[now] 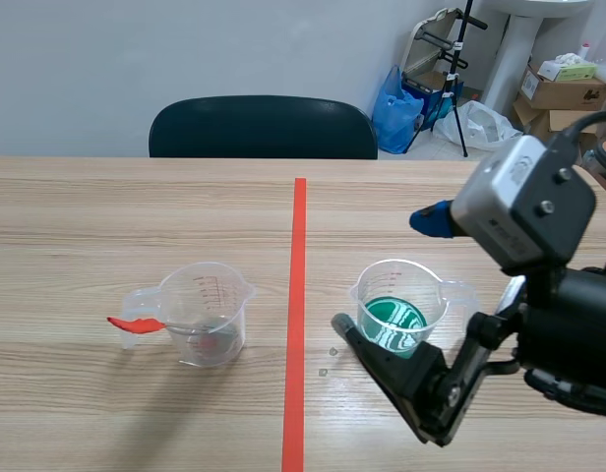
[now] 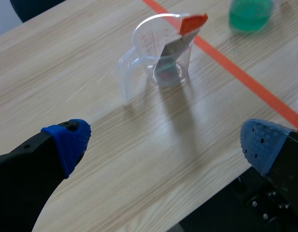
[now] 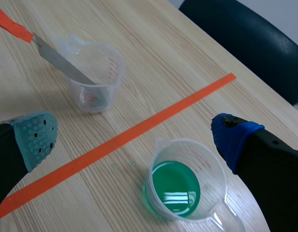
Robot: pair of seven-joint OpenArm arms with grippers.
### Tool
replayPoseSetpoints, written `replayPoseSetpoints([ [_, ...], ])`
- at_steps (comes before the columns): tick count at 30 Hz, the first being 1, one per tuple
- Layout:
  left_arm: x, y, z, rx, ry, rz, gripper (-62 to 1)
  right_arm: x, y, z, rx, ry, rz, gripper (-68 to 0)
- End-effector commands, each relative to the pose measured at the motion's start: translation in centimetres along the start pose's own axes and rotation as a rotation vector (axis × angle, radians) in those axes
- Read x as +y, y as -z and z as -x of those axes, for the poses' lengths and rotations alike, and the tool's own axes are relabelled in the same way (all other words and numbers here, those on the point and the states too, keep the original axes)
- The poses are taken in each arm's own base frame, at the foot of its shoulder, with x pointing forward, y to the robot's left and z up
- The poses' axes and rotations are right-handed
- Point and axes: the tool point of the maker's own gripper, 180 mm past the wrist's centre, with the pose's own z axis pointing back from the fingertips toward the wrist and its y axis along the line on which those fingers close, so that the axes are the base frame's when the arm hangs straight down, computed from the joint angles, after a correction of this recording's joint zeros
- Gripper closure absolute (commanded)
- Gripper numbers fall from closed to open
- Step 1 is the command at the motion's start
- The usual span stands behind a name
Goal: Do the redox reaction experiment
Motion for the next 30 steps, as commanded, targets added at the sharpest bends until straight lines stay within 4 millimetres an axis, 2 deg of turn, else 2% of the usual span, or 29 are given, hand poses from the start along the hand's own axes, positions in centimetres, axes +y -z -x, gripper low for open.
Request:
replayPoseSetpoints([
  [1, -0.1, -0.6, -0.1, -0.016, -0.017, -0.017, -62.3, -0.3, 0.4, -0.8, -0.029, -0.023, -0.009, -67.9],
  [6, -0.2, -1.7, 0.3, -0.027, 0.027, -0.038, -62.3, 1.1, 1.9, -1.5, -0.060, -0.042, -0.077, -67.9],
  [10, -0.4, -2.0, -0.3, -0.066, 0.069, -0.041, -62.3, 2.6, 2.7, -1.2, -0.063, -0.046, -0.169, -67.9],
  [12, -0.6, -2.1, 0.2, -0.051, 0.081, -0.033, -62.3, 3.1, 3.1, -1.1, -0.062, -0.047, -0.208, -67.9],
  [16, -0.6, -2.1, 0.2, -0.052, 0.081, -0.033, -62.3, 3.9, 3.8, -1.3, -0.080, -0.048, -0.243, -67.9],
  [22, -0.6, -2.1, 0.2, -0.051, 0.081, -0.033, -62.3, 5.0, 5.1, -2.7, -0.154, -0.038, -0.284, -67.9],
  [30, -0.6, -2.1, 0.2, -0.052, 0.080, -0.033, -62.3, 6.4, 7.6, -2.2, -0.152, -0.056, -0.324, -67.9],
])
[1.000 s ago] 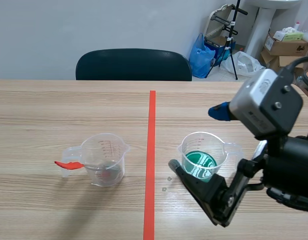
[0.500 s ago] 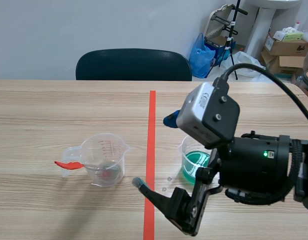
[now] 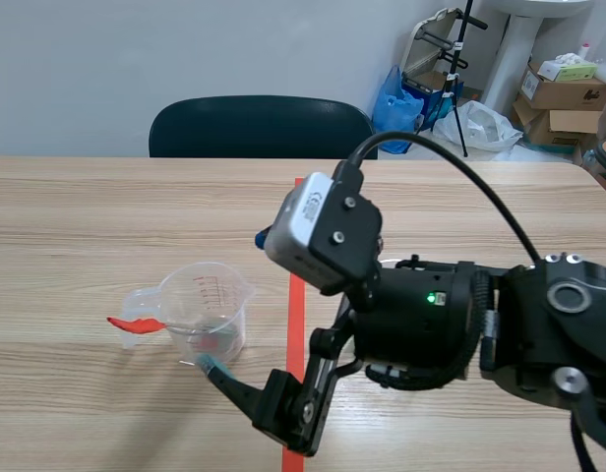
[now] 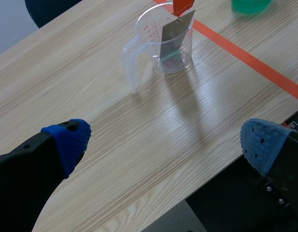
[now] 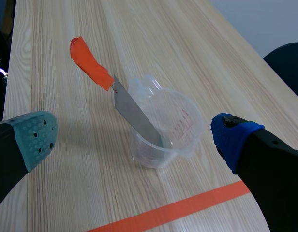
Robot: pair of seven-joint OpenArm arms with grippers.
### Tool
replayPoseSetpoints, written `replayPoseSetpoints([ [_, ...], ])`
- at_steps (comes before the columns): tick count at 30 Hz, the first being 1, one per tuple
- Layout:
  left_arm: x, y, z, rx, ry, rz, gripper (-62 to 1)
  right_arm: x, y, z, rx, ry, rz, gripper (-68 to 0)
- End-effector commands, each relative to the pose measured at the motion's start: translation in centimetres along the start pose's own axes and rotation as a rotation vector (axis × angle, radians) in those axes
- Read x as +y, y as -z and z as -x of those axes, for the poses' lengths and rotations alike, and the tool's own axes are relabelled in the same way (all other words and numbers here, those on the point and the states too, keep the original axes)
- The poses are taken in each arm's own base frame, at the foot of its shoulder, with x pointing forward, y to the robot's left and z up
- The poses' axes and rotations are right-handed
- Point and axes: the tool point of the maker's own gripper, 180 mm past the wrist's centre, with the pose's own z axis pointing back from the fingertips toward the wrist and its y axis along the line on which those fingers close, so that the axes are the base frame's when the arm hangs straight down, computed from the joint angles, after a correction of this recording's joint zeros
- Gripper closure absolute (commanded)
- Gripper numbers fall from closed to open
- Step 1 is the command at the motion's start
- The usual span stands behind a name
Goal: Do the redox reaction experiment
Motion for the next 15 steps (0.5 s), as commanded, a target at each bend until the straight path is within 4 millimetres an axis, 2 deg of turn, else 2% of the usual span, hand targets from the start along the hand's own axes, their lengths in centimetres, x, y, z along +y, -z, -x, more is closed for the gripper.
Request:
replayPoseSetpoints([
  [1, 0.2, 0.1, -0.6, -0.024, -0.004, -0.008, -62.3, -0.5, 0.5, -0.8, -0.030, -0.012, 0.004, -67.9],
  [9, 0.2, 0.1, -0.6, -0.024, -0.004, -0.008, -62.3, 0.8, 3.1, -1.1, -0.044, -0.043, -0.060, -67.9],
  [15, 0.2, 0.1, -0.6, -0.024, -0.004, -0.009, -62.3, 0.8, 4.7, -0.9, -0.054, -0.049, -0.068, -67.9],
])
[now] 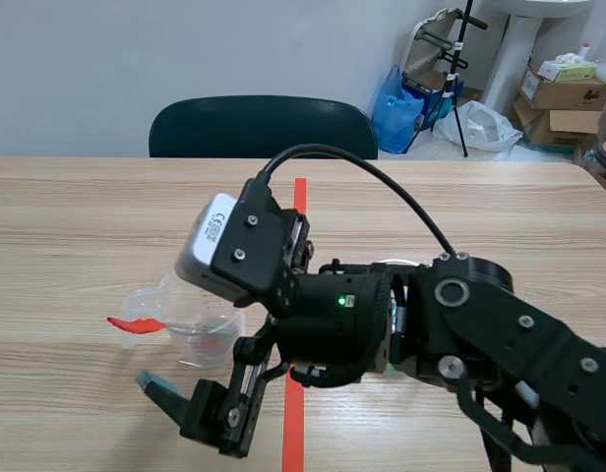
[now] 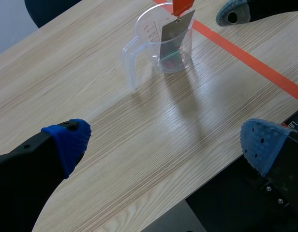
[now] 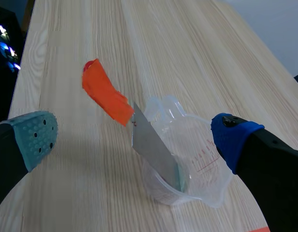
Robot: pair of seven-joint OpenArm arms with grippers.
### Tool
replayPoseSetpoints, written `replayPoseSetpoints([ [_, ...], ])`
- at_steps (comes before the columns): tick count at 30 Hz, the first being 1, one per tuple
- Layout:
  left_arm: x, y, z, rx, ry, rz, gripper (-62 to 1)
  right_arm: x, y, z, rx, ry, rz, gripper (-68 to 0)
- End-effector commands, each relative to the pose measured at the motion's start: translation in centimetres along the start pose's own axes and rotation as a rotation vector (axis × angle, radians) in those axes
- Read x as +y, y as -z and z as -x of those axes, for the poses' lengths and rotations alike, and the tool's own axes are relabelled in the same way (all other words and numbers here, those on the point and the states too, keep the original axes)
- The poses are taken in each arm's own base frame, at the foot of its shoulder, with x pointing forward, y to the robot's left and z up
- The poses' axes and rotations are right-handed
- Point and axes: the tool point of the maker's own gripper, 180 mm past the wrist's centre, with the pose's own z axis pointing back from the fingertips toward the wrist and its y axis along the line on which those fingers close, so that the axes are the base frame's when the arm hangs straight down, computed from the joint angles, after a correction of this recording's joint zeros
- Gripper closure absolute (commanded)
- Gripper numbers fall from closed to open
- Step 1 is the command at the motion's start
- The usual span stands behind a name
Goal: Do the redox reaction experiment
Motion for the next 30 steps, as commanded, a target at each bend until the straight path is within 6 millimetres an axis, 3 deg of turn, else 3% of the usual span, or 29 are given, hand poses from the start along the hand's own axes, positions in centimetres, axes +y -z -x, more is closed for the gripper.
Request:
replayPoseSetpoints([
  [1, 0.2, 0.1, -0.6, -0.025, -0.004, -0.008, -62.3, -0.8, 0.4, -0.9, -0.038, -0.019, 0.017, -67.9],
  [10, 0.2, 0.1, -0.6, -0.025, -0.004, -0.008, -62.3, -1.8, 2.2, -1.3, -0.074, -0.026, 0.042, -67.9],
  [18, 0.2, 0.1, -0.6, -0.025, -0.004, -0.008, -62.3, -2.2, 2.4, -2.5, -0.126, -0.040, 0.046, -67.8],
  [23, 0.2, 0.1, -0.6, -0.025, -0.004, -0.008, -62.3, -2.2, 2.4, -2.5, -0.126, -0.040, 0.046, -57.9],
  [30, 0.2, 0.1, -0.6, -0.025, -0.004, -0.008, -62.3, -2.6, 2.3, -2.7, -0.133, -0.045, 0.068, -33.9],
])
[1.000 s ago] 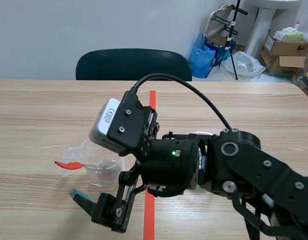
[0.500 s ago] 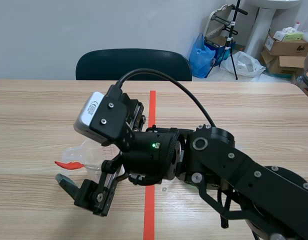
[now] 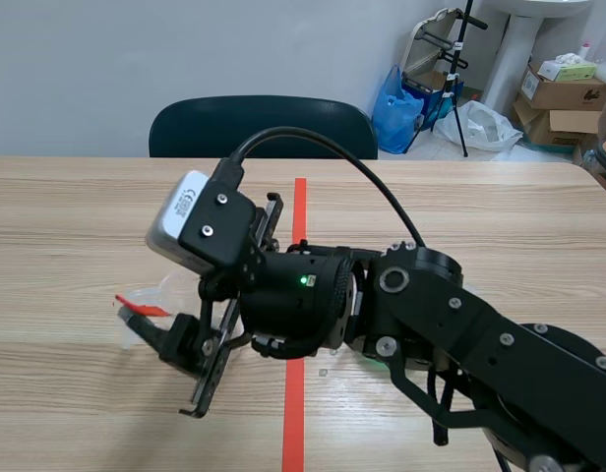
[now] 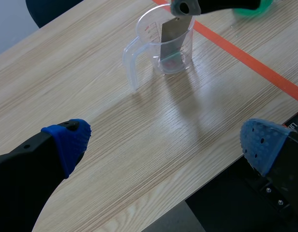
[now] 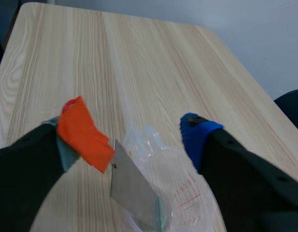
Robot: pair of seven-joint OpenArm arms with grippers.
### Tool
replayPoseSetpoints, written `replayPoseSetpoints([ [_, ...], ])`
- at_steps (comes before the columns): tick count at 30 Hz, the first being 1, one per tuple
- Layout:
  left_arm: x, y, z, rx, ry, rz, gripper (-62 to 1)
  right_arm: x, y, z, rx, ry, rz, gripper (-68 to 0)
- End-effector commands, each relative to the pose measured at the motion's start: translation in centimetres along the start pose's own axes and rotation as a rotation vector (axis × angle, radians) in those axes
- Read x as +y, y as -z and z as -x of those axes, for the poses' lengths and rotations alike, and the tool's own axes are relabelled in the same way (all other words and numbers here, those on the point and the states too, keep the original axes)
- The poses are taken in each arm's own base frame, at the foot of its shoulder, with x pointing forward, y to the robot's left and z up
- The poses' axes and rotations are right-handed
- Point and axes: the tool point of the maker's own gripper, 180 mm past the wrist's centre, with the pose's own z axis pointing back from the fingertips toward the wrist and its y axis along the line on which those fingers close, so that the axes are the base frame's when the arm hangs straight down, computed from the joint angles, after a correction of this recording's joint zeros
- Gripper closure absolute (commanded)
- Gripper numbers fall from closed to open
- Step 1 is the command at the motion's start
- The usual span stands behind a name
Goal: Do the redox reaction experiment
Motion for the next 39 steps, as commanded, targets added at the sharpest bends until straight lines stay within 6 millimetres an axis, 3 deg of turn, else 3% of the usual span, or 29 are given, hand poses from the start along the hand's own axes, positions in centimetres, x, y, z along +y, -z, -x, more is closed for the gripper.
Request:
replayPoseSetpoints([
  [1, 0.1, 0.1, -0.6, -0.023, 0.000, -0.004, -62.3, -0.8, 0.1, -1.4, -0.045, -0.013, 0.014, -30.6],
  [7, 0.1, 0.1, -0.6, -0.023, 0.000, -0.004, -62.3, -0.9, -0.2, -2.1, -0.092, -0.018, 0.019, -14.9],
  [14, 0.1, 0.1, -0.6, -0.023, 0.000, -0.004, -62.3, -1.1, -0.3, -2.2, -0.098, -0.019, 0.023, -7.9],
  [18, 0.1, 0.1, -0.6, -0.023, 0.000, -0.004, -62.3, -1.9, -0.5, -2.2, -0.096, -0.022, 0.045, -0.5],
  [29, 0.1, 0.1, -0.6, -0.023, 0.000, -0.004, -62.3, -3.4, -1.2, -2.3, -0.088, -0.028, 0.072, -0.6],
  [39, 0.1, 0.1, -0.6, -0.023, 0.000, -0.004, -62.3, -4.4, -1.3, -4.4, -0.086, -0.026, 0.095, -0.6],
])
